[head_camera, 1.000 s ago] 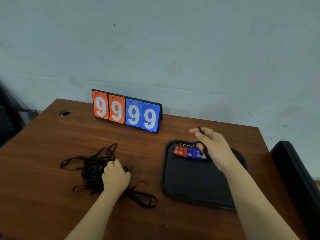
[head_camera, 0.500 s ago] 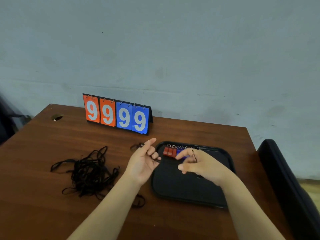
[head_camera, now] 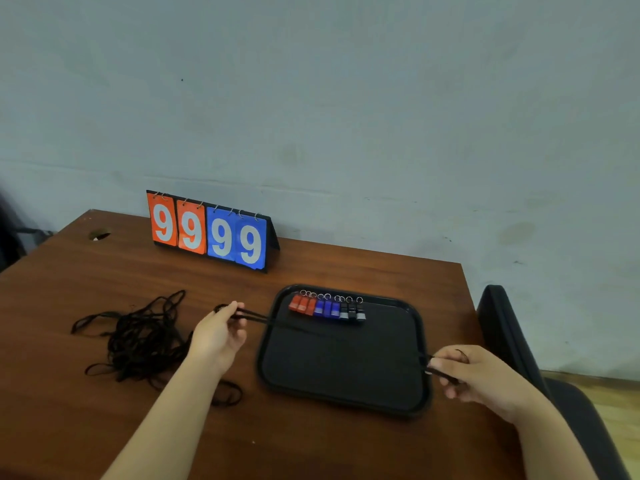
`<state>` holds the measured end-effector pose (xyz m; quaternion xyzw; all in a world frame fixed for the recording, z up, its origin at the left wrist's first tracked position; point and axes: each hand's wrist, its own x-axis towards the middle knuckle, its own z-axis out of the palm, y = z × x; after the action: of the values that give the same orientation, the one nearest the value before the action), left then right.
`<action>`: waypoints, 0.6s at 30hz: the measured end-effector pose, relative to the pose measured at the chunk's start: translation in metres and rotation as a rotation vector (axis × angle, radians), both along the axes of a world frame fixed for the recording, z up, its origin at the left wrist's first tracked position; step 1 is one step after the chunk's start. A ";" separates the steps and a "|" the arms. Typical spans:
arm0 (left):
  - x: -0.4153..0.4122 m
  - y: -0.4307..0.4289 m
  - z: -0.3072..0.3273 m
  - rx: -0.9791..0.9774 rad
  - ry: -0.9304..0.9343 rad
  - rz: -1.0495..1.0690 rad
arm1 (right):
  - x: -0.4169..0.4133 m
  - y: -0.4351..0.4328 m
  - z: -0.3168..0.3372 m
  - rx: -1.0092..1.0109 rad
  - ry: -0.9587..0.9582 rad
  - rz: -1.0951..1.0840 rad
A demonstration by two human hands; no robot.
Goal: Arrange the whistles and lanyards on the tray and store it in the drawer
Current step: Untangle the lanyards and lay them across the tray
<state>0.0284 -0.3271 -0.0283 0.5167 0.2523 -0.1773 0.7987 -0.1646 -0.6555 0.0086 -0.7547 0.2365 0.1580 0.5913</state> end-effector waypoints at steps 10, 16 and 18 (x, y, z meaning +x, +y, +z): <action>-0.007 0.002 -0.028 0.060 0.029 0.017 | -0.019 -0.042 -0.034 0.440 -0.137 -0.490; 0.000 -0.001 -0.042 0.562 -0.055 -0.193 | -0.009 -0.045 -0.067 0.321 -0.150 -0.682; 0.006 -0.005 -0.050 0.826 -0.121 -0.321 | -0.002 -0.042 -0.079 0.202 -0.135 -0.710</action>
<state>0.0345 -0.3321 -0.0782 0.8344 0.1714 -0.1529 0.5010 -0.1668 -0.6980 -0.0707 -0.5721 0.4274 -0.0844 0.6949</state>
